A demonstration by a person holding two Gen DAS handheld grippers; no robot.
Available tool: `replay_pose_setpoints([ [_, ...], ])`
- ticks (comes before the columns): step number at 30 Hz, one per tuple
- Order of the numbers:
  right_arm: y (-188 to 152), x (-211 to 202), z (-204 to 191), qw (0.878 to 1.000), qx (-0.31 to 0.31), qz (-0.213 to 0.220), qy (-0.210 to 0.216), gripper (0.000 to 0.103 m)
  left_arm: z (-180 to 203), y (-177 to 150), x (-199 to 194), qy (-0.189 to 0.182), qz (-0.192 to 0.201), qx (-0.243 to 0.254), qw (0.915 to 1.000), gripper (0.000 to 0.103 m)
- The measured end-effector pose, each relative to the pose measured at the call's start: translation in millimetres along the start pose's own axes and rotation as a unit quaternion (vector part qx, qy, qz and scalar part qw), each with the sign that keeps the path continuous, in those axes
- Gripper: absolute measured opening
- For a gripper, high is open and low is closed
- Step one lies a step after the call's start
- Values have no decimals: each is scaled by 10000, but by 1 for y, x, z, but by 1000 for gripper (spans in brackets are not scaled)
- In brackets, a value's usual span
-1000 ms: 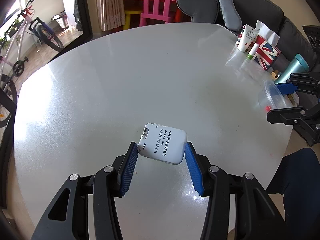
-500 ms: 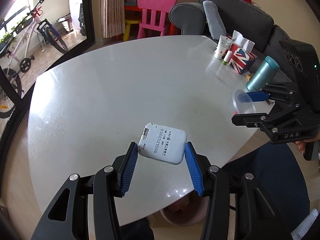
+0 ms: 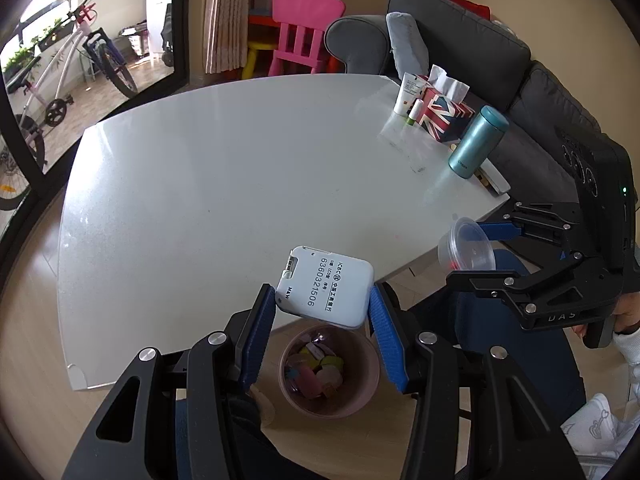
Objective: Collect trash
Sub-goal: 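Drop the clear tub into the wastebasket with the right gripper while the left carries the card, then open the left gripper over the wastebasket to drop the white card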
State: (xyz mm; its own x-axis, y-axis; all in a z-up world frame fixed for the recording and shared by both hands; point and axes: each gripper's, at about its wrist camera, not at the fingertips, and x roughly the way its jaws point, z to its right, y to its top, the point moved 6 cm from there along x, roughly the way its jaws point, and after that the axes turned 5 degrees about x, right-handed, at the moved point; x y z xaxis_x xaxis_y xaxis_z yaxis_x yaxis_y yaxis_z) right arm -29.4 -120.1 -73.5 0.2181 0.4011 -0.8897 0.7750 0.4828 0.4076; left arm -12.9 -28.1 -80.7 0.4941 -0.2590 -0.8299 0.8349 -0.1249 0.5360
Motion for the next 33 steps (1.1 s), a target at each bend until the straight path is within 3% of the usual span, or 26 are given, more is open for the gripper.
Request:
replay_pose_setpoints([
  [6,-27,5,-10,9998,-8,-184,109,60,6,-22,-2,-59,-88,-204,9997,48],
  [14,-32,9,-20,9991,-126,-304,282,61,7,-31,-8,-102,-81,-281,9995,48],
  [15,-31,9,-21,9991,-121,-296,271,74,7,-31,-8,-104,-81,-278,9995,48],
  [17,-29,6,-20,9994,-81,-214,259,87,7,-31,-9,-117,-81,-272,9995,48],
  [20,-26,5,-13,9997,33,-176,176,94,8,-31,-9,-130,-85,-264,9995,48],
  [33,-19,-2,11,9991,405,-19,-117,97,15,-34,-1,-269,-229,-163,9992,48],
])
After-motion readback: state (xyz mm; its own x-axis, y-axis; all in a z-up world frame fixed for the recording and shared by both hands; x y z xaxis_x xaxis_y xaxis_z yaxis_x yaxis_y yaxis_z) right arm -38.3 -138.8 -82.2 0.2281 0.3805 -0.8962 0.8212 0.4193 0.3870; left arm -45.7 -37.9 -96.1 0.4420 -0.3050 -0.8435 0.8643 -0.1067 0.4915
